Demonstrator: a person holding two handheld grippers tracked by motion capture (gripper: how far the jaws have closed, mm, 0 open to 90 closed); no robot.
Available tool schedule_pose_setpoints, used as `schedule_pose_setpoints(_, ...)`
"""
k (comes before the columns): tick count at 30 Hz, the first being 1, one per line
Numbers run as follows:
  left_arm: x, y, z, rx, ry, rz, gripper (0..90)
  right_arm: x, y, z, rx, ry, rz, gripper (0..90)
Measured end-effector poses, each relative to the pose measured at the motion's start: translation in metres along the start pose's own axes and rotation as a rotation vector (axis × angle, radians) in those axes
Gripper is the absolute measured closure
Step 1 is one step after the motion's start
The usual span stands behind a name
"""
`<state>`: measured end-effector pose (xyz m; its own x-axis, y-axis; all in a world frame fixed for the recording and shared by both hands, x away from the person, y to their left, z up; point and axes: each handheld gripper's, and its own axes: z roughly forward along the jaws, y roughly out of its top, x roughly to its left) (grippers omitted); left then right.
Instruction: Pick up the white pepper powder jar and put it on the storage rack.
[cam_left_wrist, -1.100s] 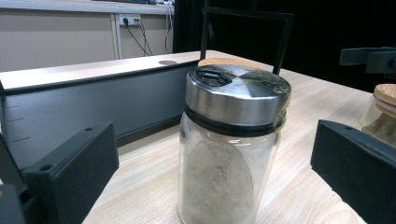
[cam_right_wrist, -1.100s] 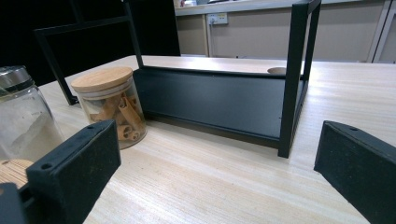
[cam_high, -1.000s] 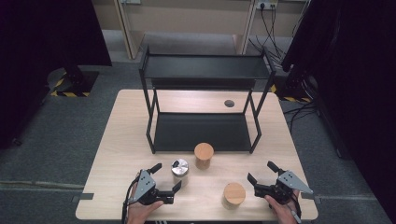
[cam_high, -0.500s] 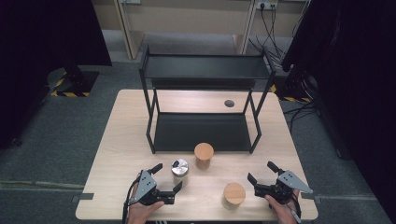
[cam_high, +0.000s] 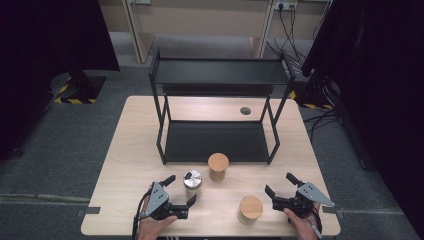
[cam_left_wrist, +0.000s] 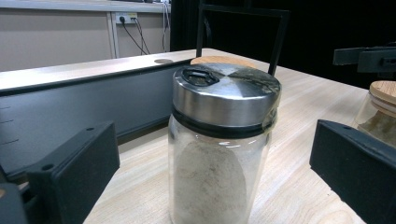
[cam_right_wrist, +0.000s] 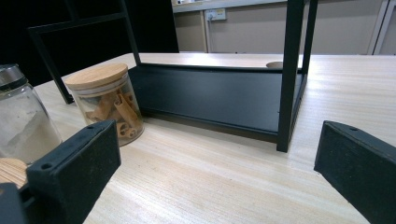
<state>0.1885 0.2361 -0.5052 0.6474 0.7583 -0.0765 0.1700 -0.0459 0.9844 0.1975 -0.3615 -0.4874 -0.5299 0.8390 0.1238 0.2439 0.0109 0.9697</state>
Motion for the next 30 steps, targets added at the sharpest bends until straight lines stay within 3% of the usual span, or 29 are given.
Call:
schedule_pose_setpoints(22, -0.002, 0.009, 0.016, 0.040, -0.017, 0.028, 1.4, -0.002, -0.001, 0.001, 0.001, -0.002, 0.011, 0.4)
schedule_pose_setpoints(30, -0.001, 0.013, 0.024, 0.059, -0.011, 0.034, 6.3, -0.002, -0.001, 0.001, -0.001, -0.002, 0.013, 0.5)
